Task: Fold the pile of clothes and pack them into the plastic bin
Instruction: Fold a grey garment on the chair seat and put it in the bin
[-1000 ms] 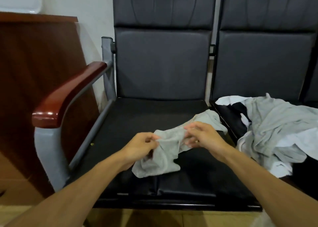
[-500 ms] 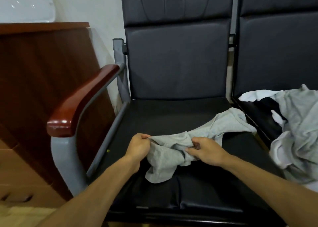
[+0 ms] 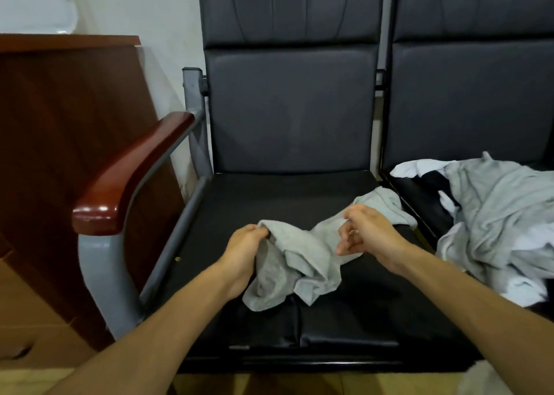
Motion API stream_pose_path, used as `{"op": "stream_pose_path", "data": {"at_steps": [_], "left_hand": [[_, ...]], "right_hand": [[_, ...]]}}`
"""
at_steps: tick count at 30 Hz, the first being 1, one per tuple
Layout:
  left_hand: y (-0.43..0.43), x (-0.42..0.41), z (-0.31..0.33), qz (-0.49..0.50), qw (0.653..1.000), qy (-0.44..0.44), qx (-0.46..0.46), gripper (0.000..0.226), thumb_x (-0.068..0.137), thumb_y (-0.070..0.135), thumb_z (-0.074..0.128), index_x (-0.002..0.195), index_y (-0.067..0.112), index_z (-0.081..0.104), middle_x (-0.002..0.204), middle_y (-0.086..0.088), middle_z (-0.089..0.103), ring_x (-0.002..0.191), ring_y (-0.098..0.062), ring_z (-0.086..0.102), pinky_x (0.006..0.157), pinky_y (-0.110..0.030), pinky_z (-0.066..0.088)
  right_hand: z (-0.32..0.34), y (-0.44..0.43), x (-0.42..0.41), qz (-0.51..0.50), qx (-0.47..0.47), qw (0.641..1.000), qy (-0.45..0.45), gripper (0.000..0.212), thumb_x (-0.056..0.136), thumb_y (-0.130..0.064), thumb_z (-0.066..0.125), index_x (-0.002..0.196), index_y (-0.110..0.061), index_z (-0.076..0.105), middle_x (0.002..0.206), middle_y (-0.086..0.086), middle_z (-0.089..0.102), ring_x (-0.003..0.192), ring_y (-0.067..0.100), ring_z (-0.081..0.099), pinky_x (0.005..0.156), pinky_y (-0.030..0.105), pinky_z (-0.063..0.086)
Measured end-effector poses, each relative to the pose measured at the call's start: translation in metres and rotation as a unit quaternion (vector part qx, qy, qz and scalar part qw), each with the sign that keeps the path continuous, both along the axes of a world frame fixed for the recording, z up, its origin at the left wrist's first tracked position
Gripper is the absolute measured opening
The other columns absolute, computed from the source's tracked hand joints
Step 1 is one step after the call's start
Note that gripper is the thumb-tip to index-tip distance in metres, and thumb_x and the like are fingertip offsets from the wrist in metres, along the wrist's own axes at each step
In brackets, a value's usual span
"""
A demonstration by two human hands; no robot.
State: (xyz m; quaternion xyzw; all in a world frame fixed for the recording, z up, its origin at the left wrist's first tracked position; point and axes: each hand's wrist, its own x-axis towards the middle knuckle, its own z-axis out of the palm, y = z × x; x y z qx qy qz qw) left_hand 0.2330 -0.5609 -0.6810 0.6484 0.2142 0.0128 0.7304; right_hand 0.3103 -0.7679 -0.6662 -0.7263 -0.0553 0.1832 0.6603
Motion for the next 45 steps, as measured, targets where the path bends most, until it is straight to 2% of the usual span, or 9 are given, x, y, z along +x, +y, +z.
{"op": "stream_pose_path", "data": {"at_steps": [8,12,15,19,24,34,37,41,45], "left_hand": [[-0.005,0.000,0.008,0.042,0.999,0.030,0.016,0.029,0.100,0.030,0.046,0.108,0.009,0.063,0.107,-0.013,0.069,0.101,-0.028,0.064,0.092,-0.046,0.052],[-0.010,0.001,0.009,0.033,0.998,0.004,0.058,0.031,0.099,0.034,0.048,0.102,0.006,0.062,0.098,-0.011,0.068,0.092,-0.025,0.064,0.084,-0.041,0.052],[-0.005,0.000,0.009,0.045,0.994,-0.025,0.093,0.029,0.098,0.032,0.050,0.099,0.005,0.062,0.087,-0.011,0.063,0.082,-0.022,0.059,0.074,-0.037,0.051],[0.012,-0.002,0.011,0.112,0.985,-0.046,0.127,0.030,0.098,0.030,0.052,0.091,0.004,0.065,0.084,-0.008,0.065,0.080,-0.022,0.060,0.072,-0.035,0.052],[0.029,-0.010,0.015,0.163,0.972,-0.072,0.153,0.020,0.095,0.025,0.057,0.084,0.013,0.069,0.085,-0.005,0.067,0.085,-0.023,0.063,0.083,-0.042,0.053],[0.012,-0.017,0.011,0.001,0.895,-0.024,0.446,0.007,0.094,0.018,0.053,0.098,0.019,0.060,0.101,-0.001,0.060,0.097,-0.019,0.058,0.076,-0.028,0.043],[-0.014,-0.019,0.015,-0.086,0.904,-0.117,0.403,0.027,0.089,0.024,0.065,0.115,0.025,0.057,0.115,0.005,0.056,0.109,-0.009,0.054,0.093,-0.023,0.042],[-0.063,-0.025,0.025,-0.282,0.900,-0.126,0.307,0.085,0.065,0.071,0.068,0.137,0.035,0.043,0.124,0.018,0.055,0.119,0.004,0.049,0.102,-0.022,0.039],[-0.089,-0.021,0.020,-0.295,0.866,-0.170,0.365,0.050,0.076,0.049,0.074,0.118,0.026,0.060,0.107,0.010,0.065,0.099,-0.004,0.062,0.092,-0.031,0.052]], "right_hand": [[-0.022,0.000,-0.022,0.261,-0.281,0.921,-0.075,0.063,0.079,-0.060,0.066,0.129,-0.029,0.044,0.126,-0.009,0.053,0.117,0.007,0.052,0.105,0.030,0.043],[-0.041,0.015,-0.031,0.238,-0.317,0.902,-0.172,0.064,0.081,-0.043,0.074,0.128,-0.023,0.035,0.117,-0.006,0.055,0.108,0.009,0.056,0.096,0.027,0.047],[-0.047,0.020,-0.033,0.219,-0.338,0.886,-0.229,0.034,0.089,-0.022,0.066,0.116,-0.021,0.046,0.096,-0.008,0.061,0.094,0.010,0.061,0.086,0.026,0.051],[-0.024,0.013,-0.026,0.152,-0.266,0.925,-0.224,0.025,0.096,-0.005,0.049,0.082,-0.023,0.058,0.073,-0.009,0.059,0.071,0.006,0.058,0.068,0.020,0.046],[0.020,-0.026,-0.014,0.019,0.015,0.999,-0.048,0.028,0.102,-0.006,0.034,0.095,-0.007,0.061,0.058,0.005,0.048,0.034,0.008,0.030,0.035,0.023,0.036],[0.026,-0.045,-0.020,-0.053,0.018,0.997,-0.045,0.027,0.100,-0.025,0.050,0.098,-0.006,0.069,0.088,0.006,0.069,0.082,0.017,0.065,0.068,0.030,0.051],[0.032,-0.047,-0.025,-0.040,0.042,0.997,-0.042,0.028,0.099,-0.027,0.053,0.096,-0.004,0.069,0.081,0.008,0.069,0.077,0.018,0.066,0.066,0.029,0.054],[0.035,-0.048,-0.028,-0.020,0.048,0.997,-0.058,0.024,0.095,-0.030,0.059,0.087,-0.009,0.069,0.071,0.003,0.069,0.069,0.013,0.067,0.061,0.026,0.050],[0.038,-0.052,-0.030,-0.018,0.051,0.996,-0.070,0.030,0.093,-0.036,0.061,0.091,-0.007,0.070,0.077,0.006,0.072,0.074,0.016,0.070,0.061,0.027,0.054]]}}
